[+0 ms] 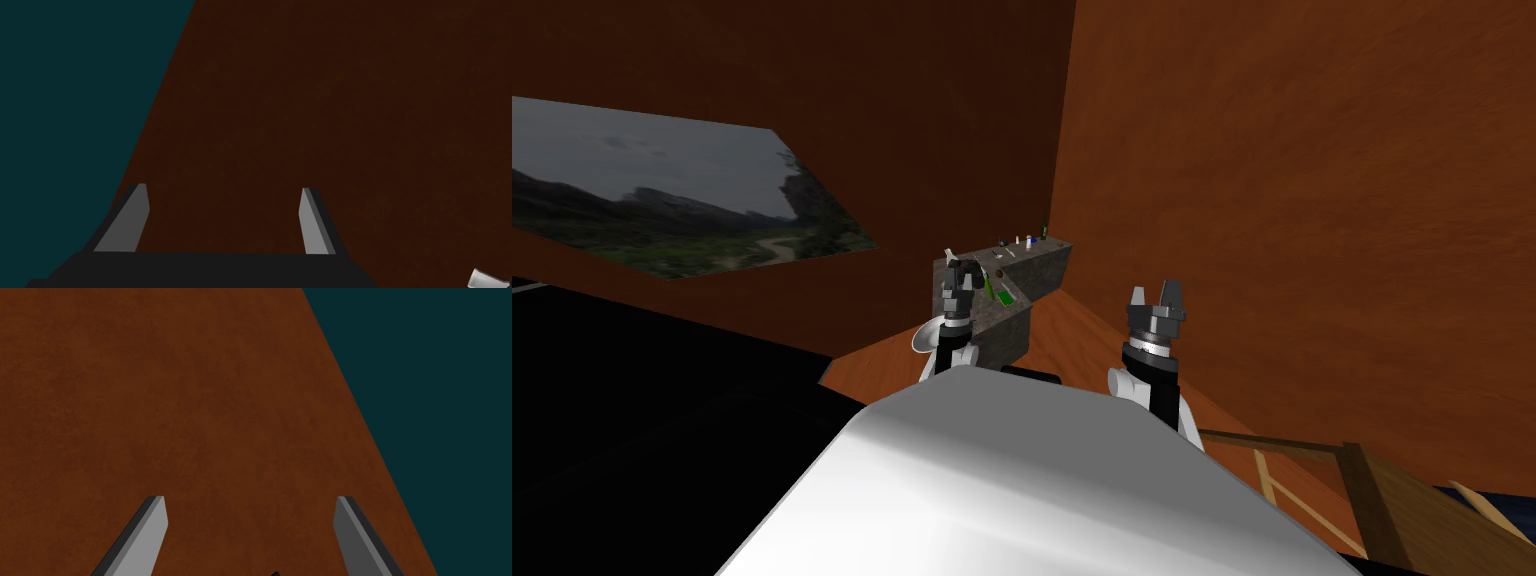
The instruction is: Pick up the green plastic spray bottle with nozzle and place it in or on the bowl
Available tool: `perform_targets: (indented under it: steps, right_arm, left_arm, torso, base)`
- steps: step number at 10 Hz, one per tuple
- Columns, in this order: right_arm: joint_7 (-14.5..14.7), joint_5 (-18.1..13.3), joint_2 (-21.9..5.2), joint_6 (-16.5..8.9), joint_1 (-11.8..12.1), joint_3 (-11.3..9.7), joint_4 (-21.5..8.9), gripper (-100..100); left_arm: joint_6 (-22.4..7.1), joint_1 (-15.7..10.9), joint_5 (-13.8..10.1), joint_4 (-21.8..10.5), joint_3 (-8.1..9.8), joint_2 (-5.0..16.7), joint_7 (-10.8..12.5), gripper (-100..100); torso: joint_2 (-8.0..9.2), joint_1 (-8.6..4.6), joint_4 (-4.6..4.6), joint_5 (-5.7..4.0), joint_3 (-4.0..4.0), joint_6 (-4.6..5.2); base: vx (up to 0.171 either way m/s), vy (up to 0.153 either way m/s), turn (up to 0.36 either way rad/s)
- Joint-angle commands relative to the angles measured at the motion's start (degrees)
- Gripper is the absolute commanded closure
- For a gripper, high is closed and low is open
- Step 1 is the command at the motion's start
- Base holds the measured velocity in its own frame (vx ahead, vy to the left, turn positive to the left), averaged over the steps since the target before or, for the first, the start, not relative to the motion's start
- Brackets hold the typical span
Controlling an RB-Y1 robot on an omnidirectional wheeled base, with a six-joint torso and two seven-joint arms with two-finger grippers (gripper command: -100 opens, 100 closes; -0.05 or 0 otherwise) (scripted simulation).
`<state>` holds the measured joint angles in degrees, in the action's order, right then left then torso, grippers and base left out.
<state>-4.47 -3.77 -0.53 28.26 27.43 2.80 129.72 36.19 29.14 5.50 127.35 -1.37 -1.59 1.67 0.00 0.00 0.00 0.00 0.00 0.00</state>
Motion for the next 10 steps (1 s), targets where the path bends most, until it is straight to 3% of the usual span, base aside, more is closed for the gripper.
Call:
perform_targets:
  steps: [1, 4, 9, 10]
  right_arm:
    - [0.0, 0.0, 0.0, 0.0, 0.0, 0.0, 0.0, 0]
    - [0.0, 0.0, 0.0, 0.0, 0.0, 0.0, 0.0, 0]
    - [0.0, 0.0, 0.0, 0.0, 0.0, 0.0, 0.0, 0]
    - [0.0, 0.0, 0.0, 0.0, 0.0, 0.0, 0.0, 0]
  left_arm:
    - [-0.7, 0.0, -0.1, -0.2, 0.11, 2.2, -0.1, -100]
    - [-3.4, 0.1, -0.7, -1.0, 0.56, 7.3, -0.6, -100]
    - [-11.1, 0.5, -2.4, -2.9, 1.87, 14.9, -2.1, -100]
    - [-11.5, 0.5, -2.4, -2.9, 1.87, 14.9, -2.1, -100]
  torso:
    - [0.00, 0.00, 0.00, 0.00, 0.00, 0.00]
    - [-0.05, -0.08, -0.01, -0.02, -0.03, 0.00]
    - [-0.15, -0.20, -0.03, -0.04, -0.09, 0.01]
    - [-0.14, -0.24, -0.03, -0.05, -0.08, 0.00]
  base:
    - [0.005, -0.007, -0.011]
    - [0.017, -0.029, -0.018]
    - [0.030, -0.055, -0.034]
    - [0.025, -0.055, -0.004]
